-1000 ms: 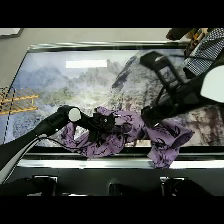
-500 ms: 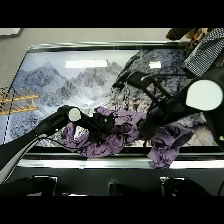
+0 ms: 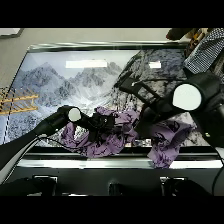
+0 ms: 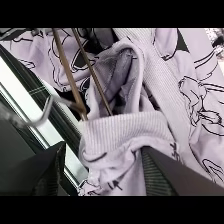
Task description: Fold the clothes and pants, and hang the long-sleeved shirts on hangers.
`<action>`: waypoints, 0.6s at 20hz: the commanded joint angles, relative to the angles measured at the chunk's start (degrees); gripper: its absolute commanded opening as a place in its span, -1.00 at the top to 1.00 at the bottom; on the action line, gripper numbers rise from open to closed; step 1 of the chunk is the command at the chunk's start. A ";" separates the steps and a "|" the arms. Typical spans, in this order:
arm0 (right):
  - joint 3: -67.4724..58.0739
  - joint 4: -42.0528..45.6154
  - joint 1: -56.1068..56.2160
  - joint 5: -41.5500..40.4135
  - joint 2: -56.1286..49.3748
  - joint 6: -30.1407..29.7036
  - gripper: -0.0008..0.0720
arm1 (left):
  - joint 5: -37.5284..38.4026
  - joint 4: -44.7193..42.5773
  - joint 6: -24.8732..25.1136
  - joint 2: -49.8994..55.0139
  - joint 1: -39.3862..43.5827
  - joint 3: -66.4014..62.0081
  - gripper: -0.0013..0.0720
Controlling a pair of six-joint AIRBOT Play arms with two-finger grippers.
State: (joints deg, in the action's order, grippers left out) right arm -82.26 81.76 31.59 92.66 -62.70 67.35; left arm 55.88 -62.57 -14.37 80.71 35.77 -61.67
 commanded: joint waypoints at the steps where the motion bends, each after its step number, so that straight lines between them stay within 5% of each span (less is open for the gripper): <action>1: 0.15 -0.11 0.02 -0.57 -1.81 -0.79 -0.29 | -0.02 0.02 0.22 0.00 -0.02 -0.04 0.89; 7: 0.13 0.17 0.02 0.79 -2.19 -2.10 0.84 | -0.02 0.02 0.22 0.00 -0.02 -0.04 0.89; 12: 0.13 2.45 0.02 2.21 -1.53 -0.44 0.85 | -0.02 0.02 0.20 -0.13 -0.09 -0.07 0.85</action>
State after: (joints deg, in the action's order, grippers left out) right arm -82.11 82.30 31.62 94.02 -64.66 65.93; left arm 55.81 -62.50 -14.13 80.71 35.73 -61.67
